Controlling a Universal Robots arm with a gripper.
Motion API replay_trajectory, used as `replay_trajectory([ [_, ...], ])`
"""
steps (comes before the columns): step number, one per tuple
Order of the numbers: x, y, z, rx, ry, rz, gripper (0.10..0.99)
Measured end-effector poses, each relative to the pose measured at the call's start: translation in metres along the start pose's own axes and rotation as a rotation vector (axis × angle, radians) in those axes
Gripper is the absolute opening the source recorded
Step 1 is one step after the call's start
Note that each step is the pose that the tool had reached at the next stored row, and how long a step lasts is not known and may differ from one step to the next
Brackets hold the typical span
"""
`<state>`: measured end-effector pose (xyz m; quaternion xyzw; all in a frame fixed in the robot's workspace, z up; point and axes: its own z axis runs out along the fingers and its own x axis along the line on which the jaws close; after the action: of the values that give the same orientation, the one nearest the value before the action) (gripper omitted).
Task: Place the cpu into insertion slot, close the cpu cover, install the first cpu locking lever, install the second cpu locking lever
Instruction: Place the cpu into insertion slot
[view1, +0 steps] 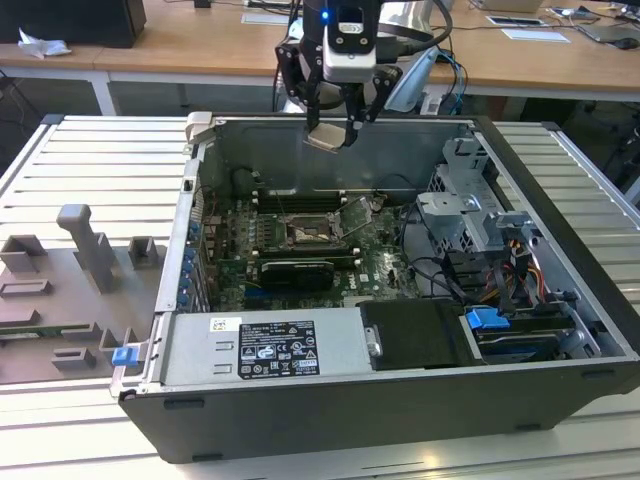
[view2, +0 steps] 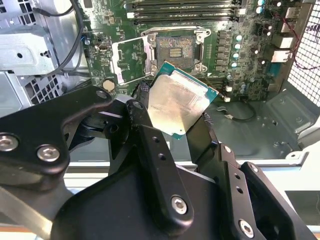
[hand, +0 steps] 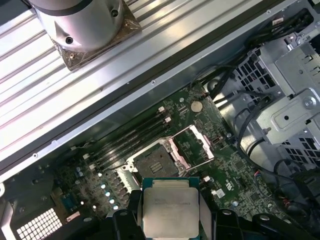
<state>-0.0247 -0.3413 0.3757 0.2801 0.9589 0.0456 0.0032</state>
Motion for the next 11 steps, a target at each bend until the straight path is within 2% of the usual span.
replay_trajectory([
  [3,0.0,0.0,0.0002,0.0,-0.0017,0.019,0.545],
  [11,0.0001,-0.0002,0.0016,-0.003,-0.0124,0.138,0.545],
])
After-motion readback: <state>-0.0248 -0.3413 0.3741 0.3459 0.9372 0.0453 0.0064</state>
